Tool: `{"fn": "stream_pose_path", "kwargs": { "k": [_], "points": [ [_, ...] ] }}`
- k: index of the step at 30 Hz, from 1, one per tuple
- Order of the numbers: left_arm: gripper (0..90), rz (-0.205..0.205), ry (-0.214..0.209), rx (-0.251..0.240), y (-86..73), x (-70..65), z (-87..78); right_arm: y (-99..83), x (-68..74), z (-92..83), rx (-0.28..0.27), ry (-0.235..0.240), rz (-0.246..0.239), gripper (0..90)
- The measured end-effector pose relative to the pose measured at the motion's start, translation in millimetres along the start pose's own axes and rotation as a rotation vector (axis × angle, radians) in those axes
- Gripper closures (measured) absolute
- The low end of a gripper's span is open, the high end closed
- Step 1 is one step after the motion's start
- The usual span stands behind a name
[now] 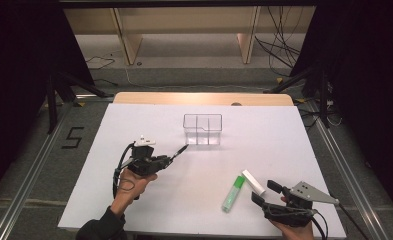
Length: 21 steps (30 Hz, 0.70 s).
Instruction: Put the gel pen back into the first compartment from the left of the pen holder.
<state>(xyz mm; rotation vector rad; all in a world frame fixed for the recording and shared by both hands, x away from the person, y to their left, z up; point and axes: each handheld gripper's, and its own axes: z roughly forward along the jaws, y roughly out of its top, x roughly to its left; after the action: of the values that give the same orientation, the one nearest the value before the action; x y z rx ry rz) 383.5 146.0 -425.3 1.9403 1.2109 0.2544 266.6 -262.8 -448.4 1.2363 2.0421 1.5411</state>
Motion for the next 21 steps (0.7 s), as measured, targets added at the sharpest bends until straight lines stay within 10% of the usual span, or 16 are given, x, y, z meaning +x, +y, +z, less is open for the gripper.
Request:
{"fn": "stream_pose_path", "kwargs": {
  "k": [21],
  "points": [
    [80.6,0.038,-0.151,-0.032,2.2,-35.0,-5.8,23.9,24.0,69.8,0.065,0.235,0.275,27.4]
  ]
}}
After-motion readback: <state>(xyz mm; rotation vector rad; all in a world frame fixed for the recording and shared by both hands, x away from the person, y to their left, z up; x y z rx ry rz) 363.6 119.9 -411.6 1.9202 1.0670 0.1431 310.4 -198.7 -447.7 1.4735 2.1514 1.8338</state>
